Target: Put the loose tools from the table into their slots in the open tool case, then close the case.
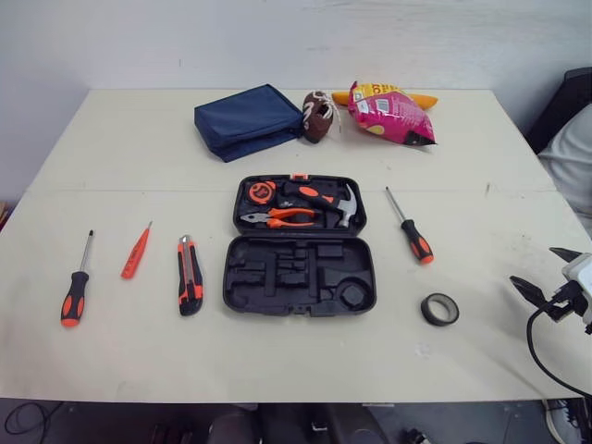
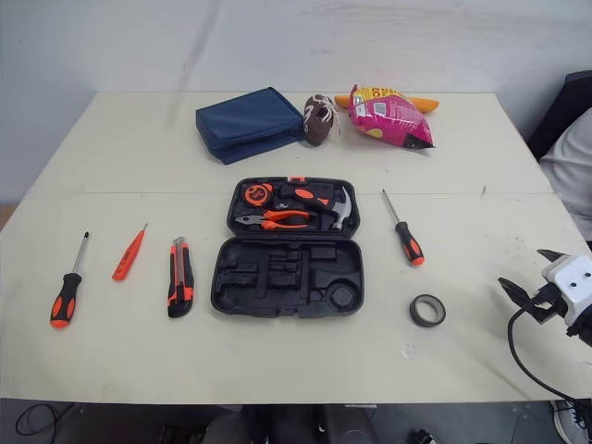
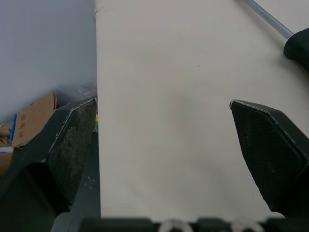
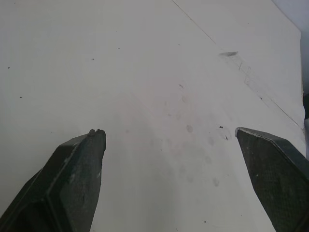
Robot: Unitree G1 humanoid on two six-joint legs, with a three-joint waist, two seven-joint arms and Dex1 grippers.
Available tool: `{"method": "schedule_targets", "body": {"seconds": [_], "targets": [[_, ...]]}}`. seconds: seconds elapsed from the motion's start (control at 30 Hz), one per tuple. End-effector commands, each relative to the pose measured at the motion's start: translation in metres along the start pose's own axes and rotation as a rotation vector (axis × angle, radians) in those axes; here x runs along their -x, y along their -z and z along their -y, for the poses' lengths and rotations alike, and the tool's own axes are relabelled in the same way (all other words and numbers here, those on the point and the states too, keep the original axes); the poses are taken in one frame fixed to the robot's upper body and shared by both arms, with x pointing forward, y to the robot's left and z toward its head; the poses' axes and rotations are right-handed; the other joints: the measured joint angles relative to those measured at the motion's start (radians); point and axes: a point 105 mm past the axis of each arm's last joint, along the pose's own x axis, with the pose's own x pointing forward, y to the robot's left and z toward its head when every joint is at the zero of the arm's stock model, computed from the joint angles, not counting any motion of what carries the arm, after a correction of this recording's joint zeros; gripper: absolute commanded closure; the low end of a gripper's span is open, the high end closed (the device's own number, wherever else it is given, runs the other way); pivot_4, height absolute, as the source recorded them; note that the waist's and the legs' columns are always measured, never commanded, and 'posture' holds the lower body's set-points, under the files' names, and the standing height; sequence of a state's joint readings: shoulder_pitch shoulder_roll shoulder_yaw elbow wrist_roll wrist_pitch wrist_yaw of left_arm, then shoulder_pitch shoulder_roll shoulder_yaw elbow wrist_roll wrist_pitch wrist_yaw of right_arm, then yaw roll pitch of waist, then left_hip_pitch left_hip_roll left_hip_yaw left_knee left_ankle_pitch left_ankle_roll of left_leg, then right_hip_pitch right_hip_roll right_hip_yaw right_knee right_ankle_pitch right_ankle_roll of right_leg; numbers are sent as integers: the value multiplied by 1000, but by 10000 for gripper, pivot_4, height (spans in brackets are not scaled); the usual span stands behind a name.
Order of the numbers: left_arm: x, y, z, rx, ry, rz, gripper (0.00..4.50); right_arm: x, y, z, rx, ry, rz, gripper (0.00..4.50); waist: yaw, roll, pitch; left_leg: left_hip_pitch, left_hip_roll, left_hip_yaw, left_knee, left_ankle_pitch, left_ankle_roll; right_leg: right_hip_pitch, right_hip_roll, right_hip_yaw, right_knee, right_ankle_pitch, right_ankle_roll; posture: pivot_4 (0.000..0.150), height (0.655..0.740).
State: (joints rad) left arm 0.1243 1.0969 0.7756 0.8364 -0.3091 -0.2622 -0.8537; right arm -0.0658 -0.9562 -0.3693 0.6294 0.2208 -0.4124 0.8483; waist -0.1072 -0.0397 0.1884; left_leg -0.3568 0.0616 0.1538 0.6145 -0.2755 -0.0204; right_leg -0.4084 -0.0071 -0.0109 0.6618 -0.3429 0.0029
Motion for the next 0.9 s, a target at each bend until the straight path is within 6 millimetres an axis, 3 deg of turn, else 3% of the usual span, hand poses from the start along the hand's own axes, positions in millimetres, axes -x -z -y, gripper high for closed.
{"method": "schedule_targets", "body": {"seconds": [0.03,0.17,0.3,0.4,0.47,0.57,0.63,0.73,0.8,0.9], "targets": [[-5,-22,8,39,61,92,260,-9,-21,4,-12,16,95,0,-1,0,0,0,0,0,0,0,0,0,0,0,0,0,0,1500,7400],[-20,-54,39,98,222,185,260,-33,-57,-20,-48,-143,204,0,-3,0,0,1,0,0,1,1,0,1,0,0,2,1,0,1500,7400],[-35,-89,91,29,455,218,260,-51,-96,-43,-131,-271,284,0,8,0,0,0,0,-1,1,5,-7,0,1,0,3,0,0,1500,7400],[-49,-111,132,-59,579,225,260,-60,-111,-63,-127,-347,281,0,22,0,0,0,0,-1,1,5,-7,0,1,1,3,0,0,1500,7400],[-56,-124,148,-58,615,234,260,-63,-114,-69,-128,-366,262,0,27,0,0,0,0,-1,1,5,-7,0,1,1,3,0,0,1500,7400],[-84,-142,176,-110,659,234,0,-76,-120,-81,-110,-415,212,8720,36,0,0,-1,0,-1,2,6,-6,0,1,1,3,0,0,1500,7400],[-104,-155,195,-147,679,238,0,-84,-125,-85,-96,-415,224,18473,41,0,0,-2,0,-2,4,6,-5,0,1,1,3,1,1,1500,7400],[-121,-163,211,-157,699,234,8270,-94,-127,-89,-71,-418,221,33878,44,0,0,-4,0,-1,7,6,-5,-1,3,2,4,1,1,1500,7400],[-127,-166,223,-135,741,230,17185,-99,-127,-92,-38,-417,208,43829,42,0,0,-5,1,0,8,6,-5,-3,4,3,4,1,1,1500,7400],[-141,-166,239,-136,749,207,31595,-110,-127,-92,12,-383,187,45000,44,0,0,-14,3,1,14,5,-5,-10,4,3,8,1,1,1500,7400]]}}
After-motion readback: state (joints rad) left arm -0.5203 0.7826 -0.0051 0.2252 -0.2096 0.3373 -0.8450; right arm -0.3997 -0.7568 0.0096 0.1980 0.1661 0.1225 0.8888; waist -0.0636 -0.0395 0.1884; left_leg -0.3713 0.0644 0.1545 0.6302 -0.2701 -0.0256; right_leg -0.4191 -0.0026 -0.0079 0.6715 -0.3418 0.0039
